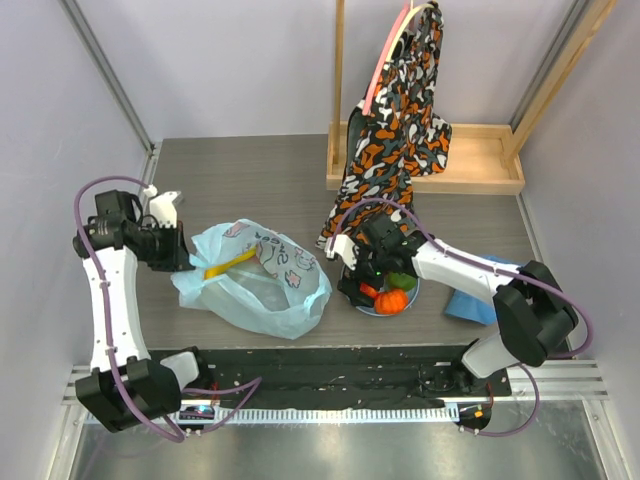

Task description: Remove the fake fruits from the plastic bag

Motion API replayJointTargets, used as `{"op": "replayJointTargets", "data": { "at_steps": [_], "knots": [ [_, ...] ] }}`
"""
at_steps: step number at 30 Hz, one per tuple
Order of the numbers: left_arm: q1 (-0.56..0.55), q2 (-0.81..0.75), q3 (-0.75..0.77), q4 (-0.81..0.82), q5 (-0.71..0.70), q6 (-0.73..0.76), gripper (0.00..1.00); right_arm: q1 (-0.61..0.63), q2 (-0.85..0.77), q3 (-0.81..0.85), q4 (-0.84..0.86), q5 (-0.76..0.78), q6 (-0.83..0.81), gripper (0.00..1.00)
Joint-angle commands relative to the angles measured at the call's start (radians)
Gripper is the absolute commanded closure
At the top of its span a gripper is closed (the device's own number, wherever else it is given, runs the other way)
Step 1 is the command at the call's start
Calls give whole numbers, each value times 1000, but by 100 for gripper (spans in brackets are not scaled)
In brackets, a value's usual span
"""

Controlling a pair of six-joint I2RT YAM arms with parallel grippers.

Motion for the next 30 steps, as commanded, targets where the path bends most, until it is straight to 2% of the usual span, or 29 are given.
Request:
{"op": "replayJointTargets", "data": {
  "at_steps": [1,7,12,15,18,22,25,30],
  "knots": [
    [-16,21,9,52,17,-25,100,6,-34,43,-22,9,14,0],
    [-28,23,30,20,3,-4,100,5,-95,256,-198,-41,19,0],
    [-28,-26,40,-49,-35,56,100,8,-115,433,-180,-113,97,1],
    [-28,-78,43,-56,-52,64,100,12,-71,511,-69,-144,203,5],
    [-28,-106,69,-53,-21,38,100,81,29,588,31,-109,241,8],
    [-28,-103,124,-75,23,18,100,156,179,655,48,-49,240,2],
    [-28,-107,148,-83,25,16,100,193,262,707,16,-32,240,2],
    [-28,-118,175,-99,11,25,100,218,308,737,25,48,251,2]
  ]
}}
